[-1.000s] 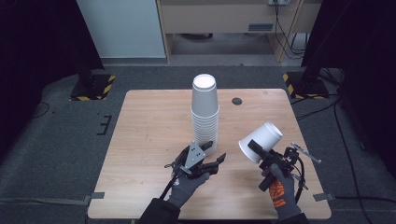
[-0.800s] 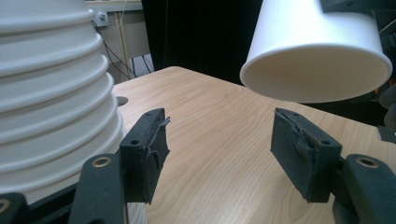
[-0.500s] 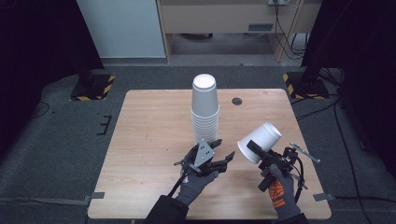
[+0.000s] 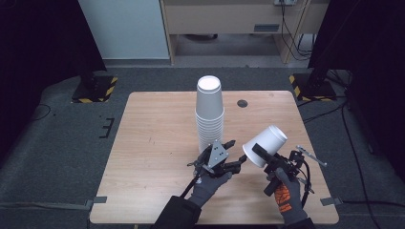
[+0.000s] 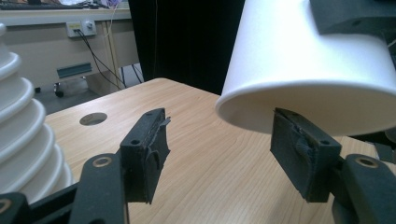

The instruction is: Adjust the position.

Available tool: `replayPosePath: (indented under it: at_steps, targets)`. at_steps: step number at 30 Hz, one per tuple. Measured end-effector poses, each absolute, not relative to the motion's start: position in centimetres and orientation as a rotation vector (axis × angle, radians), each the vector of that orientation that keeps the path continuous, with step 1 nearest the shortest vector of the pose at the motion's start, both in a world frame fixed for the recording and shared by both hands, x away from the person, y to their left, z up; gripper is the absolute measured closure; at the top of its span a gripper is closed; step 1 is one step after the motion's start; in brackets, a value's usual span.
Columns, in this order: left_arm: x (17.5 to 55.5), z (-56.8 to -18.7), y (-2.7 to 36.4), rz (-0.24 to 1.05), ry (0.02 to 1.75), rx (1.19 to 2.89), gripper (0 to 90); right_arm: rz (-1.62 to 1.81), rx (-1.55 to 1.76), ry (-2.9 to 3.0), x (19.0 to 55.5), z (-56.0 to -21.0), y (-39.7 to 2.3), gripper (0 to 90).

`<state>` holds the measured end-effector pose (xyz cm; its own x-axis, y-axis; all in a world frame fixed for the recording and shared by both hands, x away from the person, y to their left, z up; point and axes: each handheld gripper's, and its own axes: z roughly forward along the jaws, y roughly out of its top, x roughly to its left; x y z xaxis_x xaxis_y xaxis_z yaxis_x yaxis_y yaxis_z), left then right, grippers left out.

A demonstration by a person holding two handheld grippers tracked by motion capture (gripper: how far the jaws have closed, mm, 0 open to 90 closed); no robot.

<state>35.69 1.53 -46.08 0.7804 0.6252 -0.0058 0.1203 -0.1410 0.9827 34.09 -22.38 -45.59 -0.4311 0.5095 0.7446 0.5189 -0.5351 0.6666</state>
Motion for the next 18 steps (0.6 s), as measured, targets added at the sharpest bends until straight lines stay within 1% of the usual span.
replayPosePath:
  at_steps: [7, 18]
  targets:
    - [36.1, -46.3, 0.7, 0.484, 0.594, 1.661, 37.3, -2.175, -1.667, -1.514, 34.1, -45.6, -22.2, 13.6]
    - [36.6, -46.5, -0.4, 0.497, 0.580, 1.639, 43.0, -2.161, -1.657, -1.525, 34.1, -45.7, -21.9, 13.5]
